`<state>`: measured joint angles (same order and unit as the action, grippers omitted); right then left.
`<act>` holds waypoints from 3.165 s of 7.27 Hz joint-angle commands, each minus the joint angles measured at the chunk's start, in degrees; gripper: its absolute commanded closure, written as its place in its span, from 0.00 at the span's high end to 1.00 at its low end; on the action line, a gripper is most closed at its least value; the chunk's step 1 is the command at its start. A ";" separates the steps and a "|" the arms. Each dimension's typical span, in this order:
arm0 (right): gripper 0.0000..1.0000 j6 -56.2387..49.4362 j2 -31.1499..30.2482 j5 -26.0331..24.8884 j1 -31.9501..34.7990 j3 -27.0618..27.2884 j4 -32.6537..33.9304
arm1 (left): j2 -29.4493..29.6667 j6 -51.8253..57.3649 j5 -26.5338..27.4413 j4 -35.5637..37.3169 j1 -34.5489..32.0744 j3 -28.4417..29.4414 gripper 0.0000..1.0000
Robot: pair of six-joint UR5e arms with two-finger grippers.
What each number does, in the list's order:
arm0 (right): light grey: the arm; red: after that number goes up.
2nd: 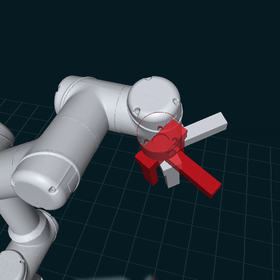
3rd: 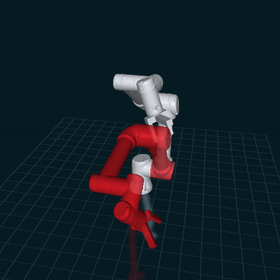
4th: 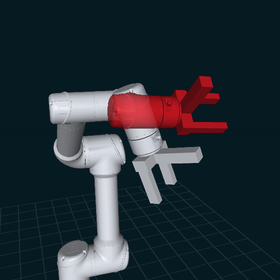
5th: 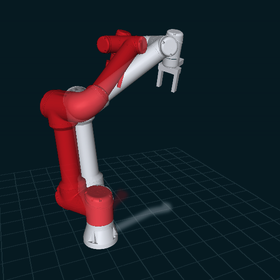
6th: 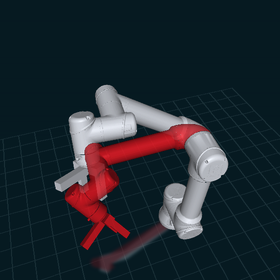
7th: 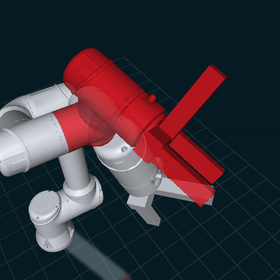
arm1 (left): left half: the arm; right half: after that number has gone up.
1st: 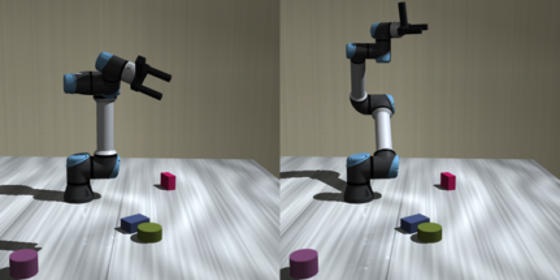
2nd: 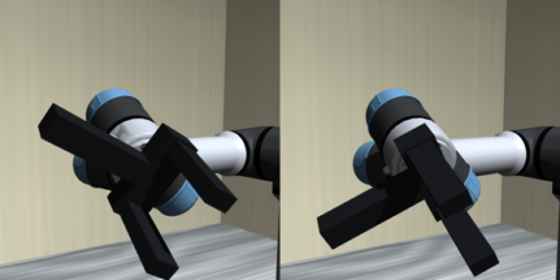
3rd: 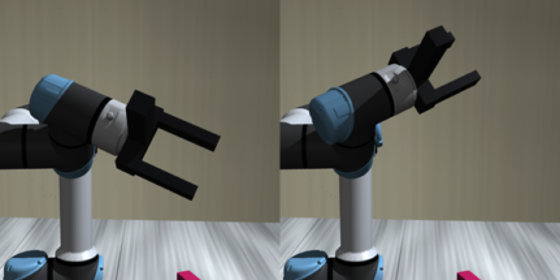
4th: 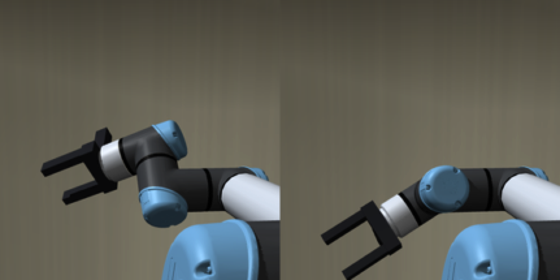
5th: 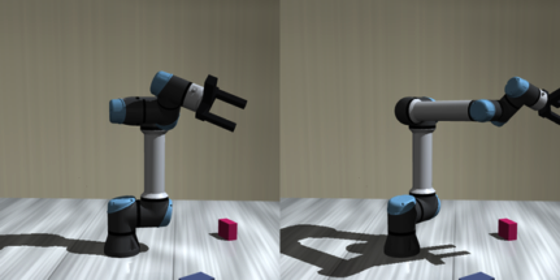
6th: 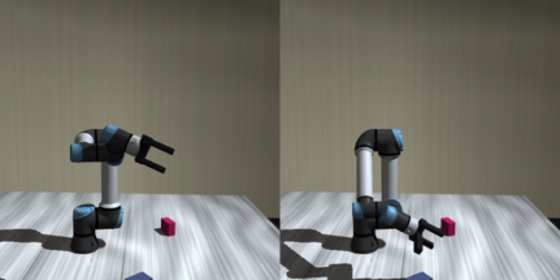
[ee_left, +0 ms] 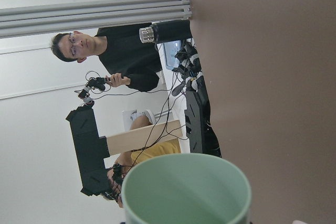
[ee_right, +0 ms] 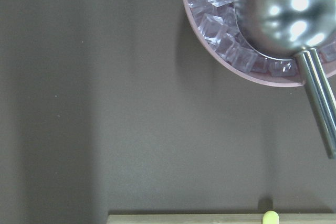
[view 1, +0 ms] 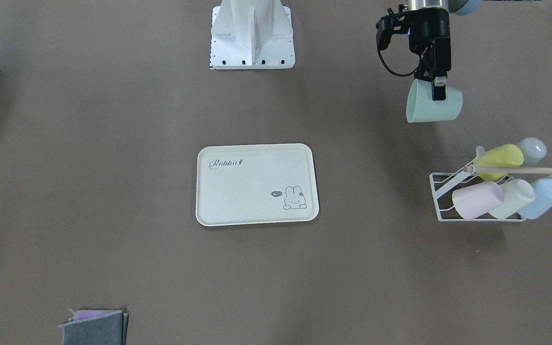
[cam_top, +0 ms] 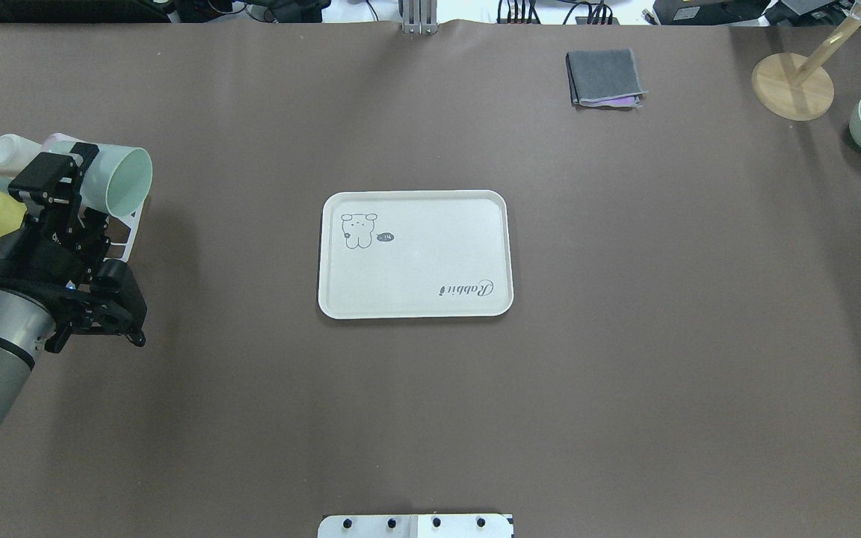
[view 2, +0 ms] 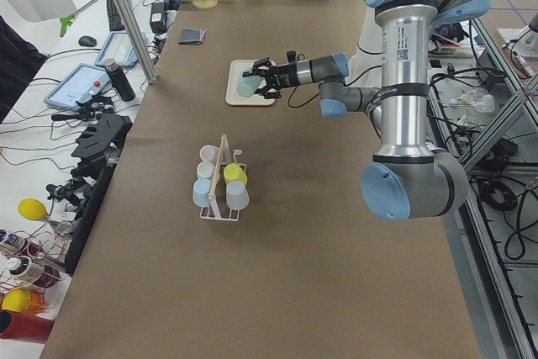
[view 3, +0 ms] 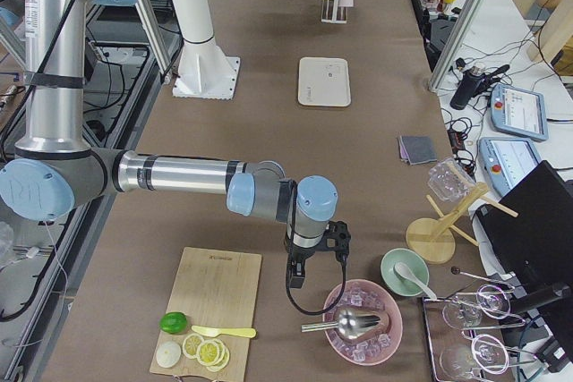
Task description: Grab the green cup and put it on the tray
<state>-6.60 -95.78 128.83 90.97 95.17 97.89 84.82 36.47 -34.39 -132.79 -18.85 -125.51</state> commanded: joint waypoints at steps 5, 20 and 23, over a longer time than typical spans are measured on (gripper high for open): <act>1.00 4.76 0.25 0.10 0.00 0.99 -3.99 | 4.11 -37.38 -15.89 -9.84 0.83 6.13 0.00; 1.00 4.76 -0.02 -0.51 -0.09 -0.86 -7.53 | 45.79 -65.74 -36.89 -35.41 -2.25 54.74 0.00; 1.00 4.76 0.07 -0.51 -0.09 -0.86 -7.54 | 45.17 -64.95 -36.72 -40.61 -2.77 59.14 0.00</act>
<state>-1.85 -95.79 128.38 90.88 94.30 90.31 130.32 -28.72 -71.20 -172.17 -21.31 -67.88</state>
